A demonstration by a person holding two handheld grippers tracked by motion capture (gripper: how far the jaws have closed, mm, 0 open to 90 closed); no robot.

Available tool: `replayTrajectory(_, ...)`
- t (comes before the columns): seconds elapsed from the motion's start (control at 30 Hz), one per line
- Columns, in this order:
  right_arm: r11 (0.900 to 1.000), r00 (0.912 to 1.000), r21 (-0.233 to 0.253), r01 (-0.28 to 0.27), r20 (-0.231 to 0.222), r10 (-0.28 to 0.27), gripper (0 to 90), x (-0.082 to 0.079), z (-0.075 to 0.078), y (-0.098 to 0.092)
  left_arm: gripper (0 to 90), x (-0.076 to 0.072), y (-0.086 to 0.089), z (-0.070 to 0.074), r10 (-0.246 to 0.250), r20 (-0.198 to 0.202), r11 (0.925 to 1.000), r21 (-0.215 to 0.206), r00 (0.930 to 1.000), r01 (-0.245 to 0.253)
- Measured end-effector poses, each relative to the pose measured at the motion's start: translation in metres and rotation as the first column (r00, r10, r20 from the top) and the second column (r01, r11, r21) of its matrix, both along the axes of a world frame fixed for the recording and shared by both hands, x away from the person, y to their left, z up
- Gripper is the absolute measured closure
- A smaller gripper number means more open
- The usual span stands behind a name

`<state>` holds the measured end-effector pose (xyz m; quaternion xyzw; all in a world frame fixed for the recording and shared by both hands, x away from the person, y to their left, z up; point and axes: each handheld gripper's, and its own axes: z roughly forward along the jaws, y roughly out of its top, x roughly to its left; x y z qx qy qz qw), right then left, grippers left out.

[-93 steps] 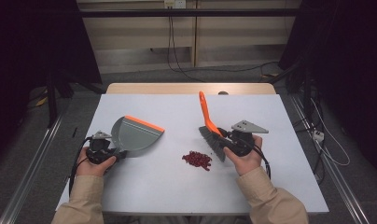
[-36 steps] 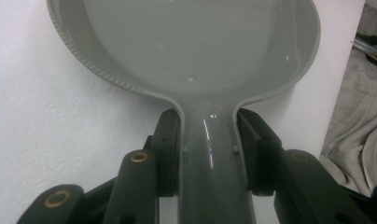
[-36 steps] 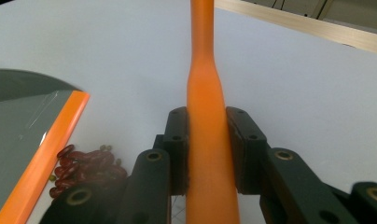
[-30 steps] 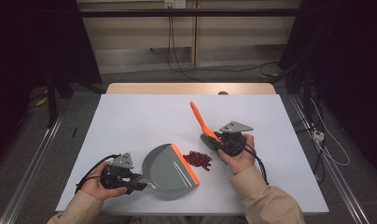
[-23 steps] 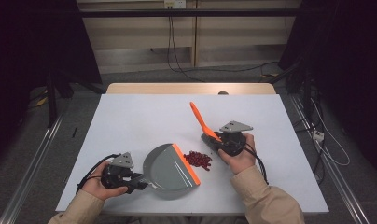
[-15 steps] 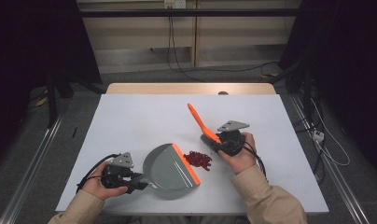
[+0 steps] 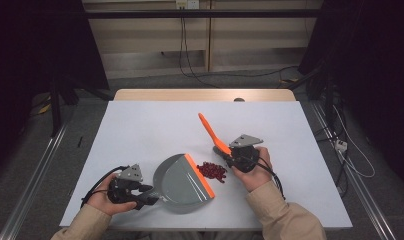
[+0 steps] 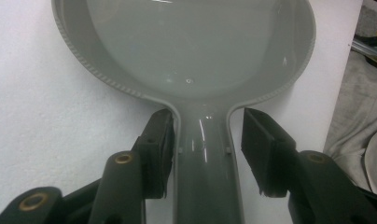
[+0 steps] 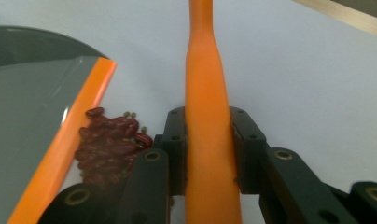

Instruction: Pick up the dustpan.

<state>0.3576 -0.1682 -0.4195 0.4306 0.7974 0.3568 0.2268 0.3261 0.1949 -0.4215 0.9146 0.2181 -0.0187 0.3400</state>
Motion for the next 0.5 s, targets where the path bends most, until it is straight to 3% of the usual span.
replayTrajectory(0.2, 0.999, 0.9998, 0.029, 0.02, -0.003, -0.02, 71.6, -0.005, -0.002, 0.003, 62.1, 0.0, -0.001, 0.001, -0.008, 0.002, 0.9992, 0.039, 1.0, 0.008)
replayTrajectory(0.5, 0.998, 0.9996, 0.059, 0.027, -0.009, -0.026, 71.6, -0.011, -0.003, 0.008, 62.7, 0.001, -0.007, 0.002, -0.009, -0.008, 0.9988, 0.048, 0.9999, 0.009)
